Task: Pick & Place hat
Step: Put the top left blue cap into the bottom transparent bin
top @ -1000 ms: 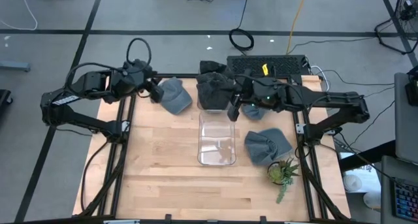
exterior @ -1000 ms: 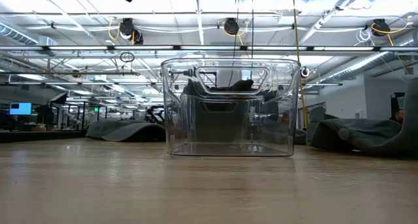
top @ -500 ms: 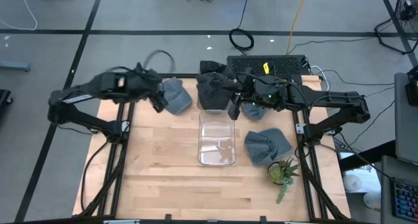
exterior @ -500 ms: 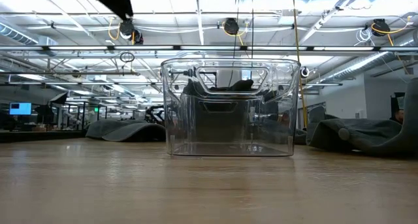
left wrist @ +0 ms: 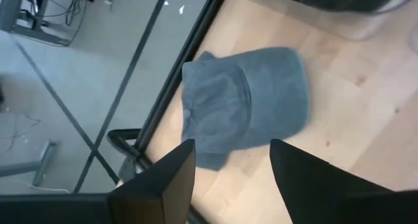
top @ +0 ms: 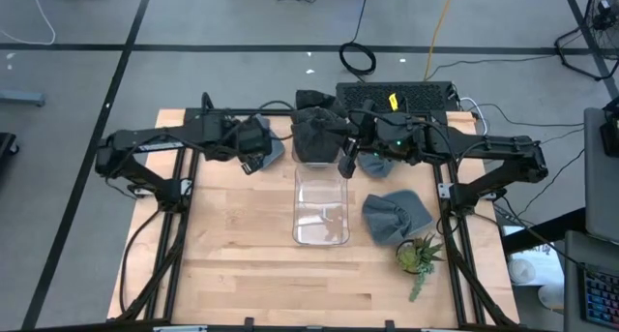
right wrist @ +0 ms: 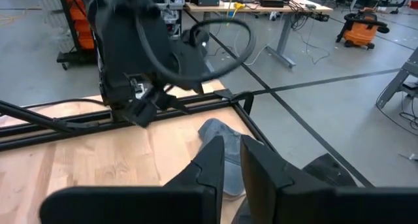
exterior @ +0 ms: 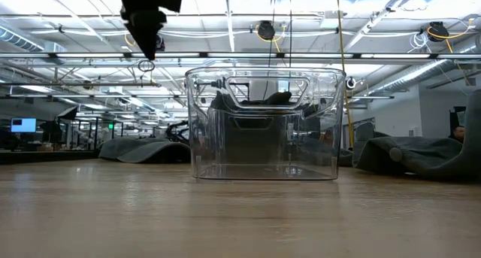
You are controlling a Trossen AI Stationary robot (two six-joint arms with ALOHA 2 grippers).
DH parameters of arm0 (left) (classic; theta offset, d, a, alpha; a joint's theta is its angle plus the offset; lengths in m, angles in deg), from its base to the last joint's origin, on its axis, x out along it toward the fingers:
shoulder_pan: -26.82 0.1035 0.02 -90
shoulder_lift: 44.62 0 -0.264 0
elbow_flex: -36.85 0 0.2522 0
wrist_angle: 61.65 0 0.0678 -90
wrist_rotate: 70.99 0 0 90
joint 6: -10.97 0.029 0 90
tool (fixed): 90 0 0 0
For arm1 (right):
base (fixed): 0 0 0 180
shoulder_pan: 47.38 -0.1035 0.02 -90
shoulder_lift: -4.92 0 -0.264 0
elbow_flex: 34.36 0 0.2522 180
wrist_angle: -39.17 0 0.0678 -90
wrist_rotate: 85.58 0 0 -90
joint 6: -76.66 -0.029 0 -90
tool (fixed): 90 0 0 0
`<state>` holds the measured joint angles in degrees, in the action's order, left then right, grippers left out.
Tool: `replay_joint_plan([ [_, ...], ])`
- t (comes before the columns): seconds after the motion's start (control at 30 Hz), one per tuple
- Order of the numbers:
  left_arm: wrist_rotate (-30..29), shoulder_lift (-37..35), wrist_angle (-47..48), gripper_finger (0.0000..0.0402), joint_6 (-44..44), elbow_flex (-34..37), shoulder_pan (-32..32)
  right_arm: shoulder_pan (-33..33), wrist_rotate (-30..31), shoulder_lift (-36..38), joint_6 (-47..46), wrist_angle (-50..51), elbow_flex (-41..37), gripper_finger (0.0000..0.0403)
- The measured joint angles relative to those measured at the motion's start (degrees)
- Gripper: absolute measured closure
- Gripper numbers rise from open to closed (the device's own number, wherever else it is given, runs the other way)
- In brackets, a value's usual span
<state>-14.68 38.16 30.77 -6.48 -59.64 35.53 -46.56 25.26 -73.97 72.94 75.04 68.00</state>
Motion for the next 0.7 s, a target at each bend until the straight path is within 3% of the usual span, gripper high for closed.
replay_joint_plan([
  [0.27,-0.16,-5.56,-15.48,0.0203,-3.5,16.12,-0.05,0.0,0.06,0.0,0.11,0.02,0.0,0.0362],
  [0.7,2.47,-4.86,-31.82,0.0127,-2.69,25.55,-0.45,0.0,0.11,-0.02,2.73,0.47,0.0,0.0362],
])
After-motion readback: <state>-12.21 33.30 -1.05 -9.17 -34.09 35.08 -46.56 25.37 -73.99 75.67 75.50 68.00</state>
